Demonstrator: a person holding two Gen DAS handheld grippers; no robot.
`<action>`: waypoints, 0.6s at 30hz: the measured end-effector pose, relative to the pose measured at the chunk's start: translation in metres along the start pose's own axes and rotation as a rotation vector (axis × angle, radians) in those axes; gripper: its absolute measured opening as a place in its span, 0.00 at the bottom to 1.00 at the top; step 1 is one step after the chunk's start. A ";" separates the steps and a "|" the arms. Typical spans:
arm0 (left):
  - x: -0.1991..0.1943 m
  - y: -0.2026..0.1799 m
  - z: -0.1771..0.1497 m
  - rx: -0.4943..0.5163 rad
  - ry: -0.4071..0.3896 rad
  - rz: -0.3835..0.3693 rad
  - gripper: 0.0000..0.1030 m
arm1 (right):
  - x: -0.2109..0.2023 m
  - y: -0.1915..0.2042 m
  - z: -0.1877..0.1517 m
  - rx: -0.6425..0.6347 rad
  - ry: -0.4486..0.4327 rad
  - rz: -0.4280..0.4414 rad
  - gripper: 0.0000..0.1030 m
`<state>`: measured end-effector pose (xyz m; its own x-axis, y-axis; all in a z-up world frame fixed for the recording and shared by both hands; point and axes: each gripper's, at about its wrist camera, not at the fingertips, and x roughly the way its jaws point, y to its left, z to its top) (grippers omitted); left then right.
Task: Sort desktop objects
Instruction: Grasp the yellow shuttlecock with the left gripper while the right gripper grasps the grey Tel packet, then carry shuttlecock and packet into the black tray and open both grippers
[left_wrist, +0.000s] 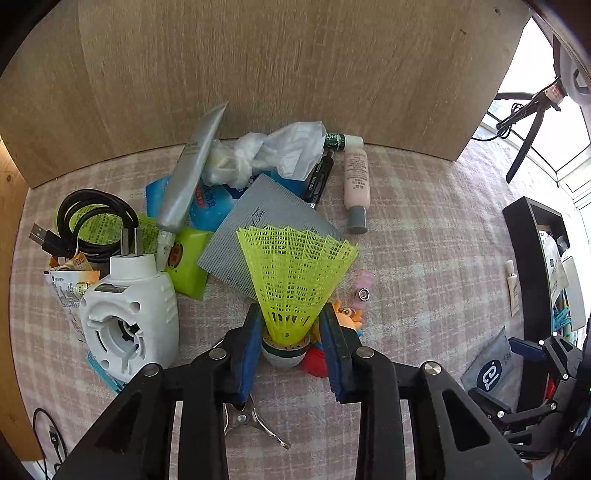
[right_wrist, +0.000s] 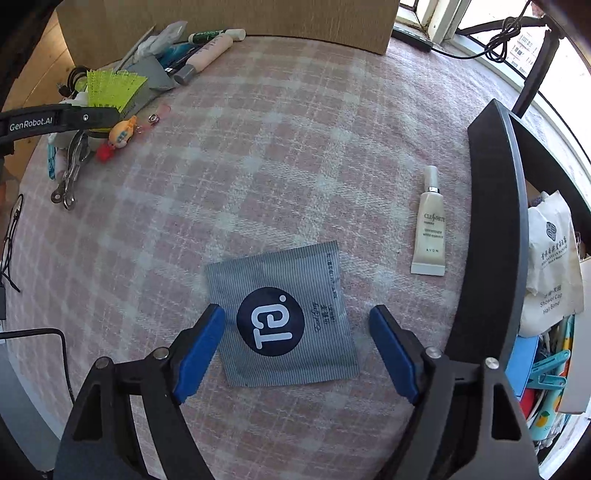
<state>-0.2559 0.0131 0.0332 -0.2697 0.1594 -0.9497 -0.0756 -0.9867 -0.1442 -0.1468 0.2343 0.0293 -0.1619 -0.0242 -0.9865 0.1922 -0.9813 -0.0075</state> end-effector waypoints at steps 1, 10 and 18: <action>0.000 0.001 0.000 -0.003 -0.003 -0.001 0.27 | 0.000 0.002 0.000 -0.009 -0.004 0.004 0.79; -0.014 0.008 -0.004 -0.025 -0.029 -0.009 0.26 | -0.013 -0.007 0.002 0.017 0.007 0.031 0.38; -0.031 0.012 -0.004 -0.035 -0.065 -0.017 0.26 | -0.026 -0.013 -0.004 0.057 -0.023 0.064 0.12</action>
<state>-0.2446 -0.0040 0.0598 -0.3301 0.1768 -0.9273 -0.0478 -0.9842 -0.1706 -0.1413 0.2481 0.0542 -0.1736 -0.0909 -0.9806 0.1478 -0.9869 0.0653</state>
